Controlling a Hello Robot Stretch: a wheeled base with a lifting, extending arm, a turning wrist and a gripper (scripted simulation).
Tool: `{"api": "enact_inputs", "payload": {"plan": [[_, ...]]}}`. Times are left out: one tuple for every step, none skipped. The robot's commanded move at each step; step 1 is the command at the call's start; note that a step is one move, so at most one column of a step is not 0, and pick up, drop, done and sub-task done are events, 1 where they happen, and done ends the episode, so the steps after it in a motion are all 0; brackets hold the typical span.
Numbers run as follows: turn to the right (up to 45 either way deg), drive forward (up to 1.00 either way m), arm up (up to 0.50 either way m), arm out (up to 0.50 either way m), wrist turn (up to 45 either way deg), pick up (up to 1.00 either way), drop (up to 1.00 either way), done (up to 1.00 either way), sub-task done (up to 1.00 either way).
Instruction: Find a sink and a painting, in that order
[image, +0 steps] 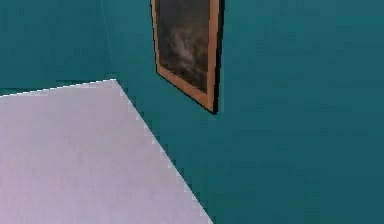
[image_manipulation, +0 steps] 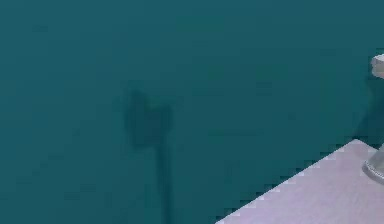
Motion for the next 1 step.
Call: {"api": "enact_inputs", "payload": {"plan": [[0.0,0.00,0.00,0.00,0.0,0.00,0.00,1.00,0.00]]}}
